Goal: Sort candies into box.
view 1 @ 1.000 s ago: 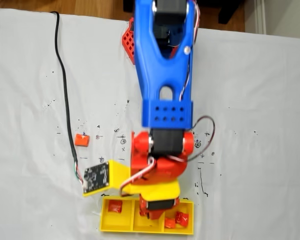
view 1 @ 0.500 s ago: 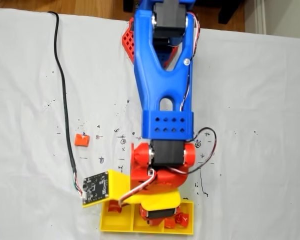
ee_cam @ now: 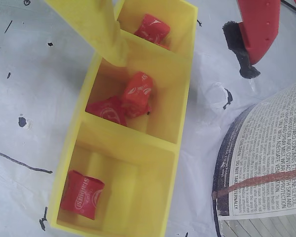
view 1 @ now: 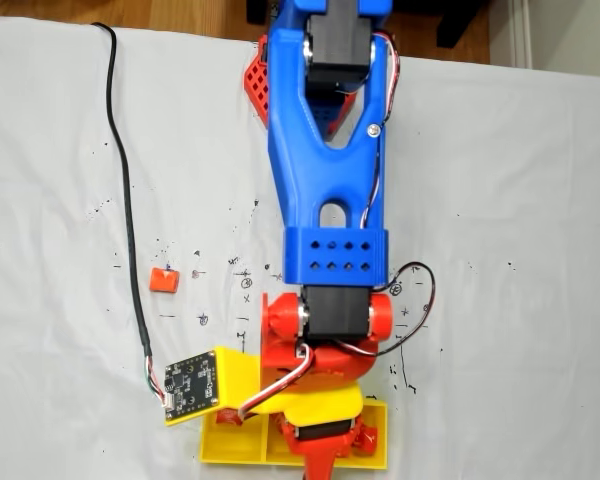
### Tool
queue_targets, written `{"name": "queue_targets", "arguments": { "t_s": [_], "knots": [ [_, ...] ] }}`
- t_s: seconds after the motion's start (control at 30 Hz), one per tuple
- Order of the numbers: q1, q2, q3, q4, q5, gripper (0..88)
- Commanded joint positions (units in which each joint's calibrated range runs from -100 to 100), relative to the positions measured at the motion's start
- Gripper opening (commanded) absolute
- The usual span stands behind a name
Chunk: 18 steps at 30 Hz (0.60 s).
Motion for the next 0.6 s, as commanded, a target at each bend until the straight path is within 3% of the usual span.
{"name": "queue_targets", "arguments": {
  "t_s": [0.0,0.2,0.57],
  "knots": [
    [0.12,-2.94,-4.2,0.51,0.34,28.5],
    [0.48,-4.22,-4.11,0.84,0.39,2.8],
    [3.56,-7.44,-4.02,6.57,1.95,0.2]
  ]
}}
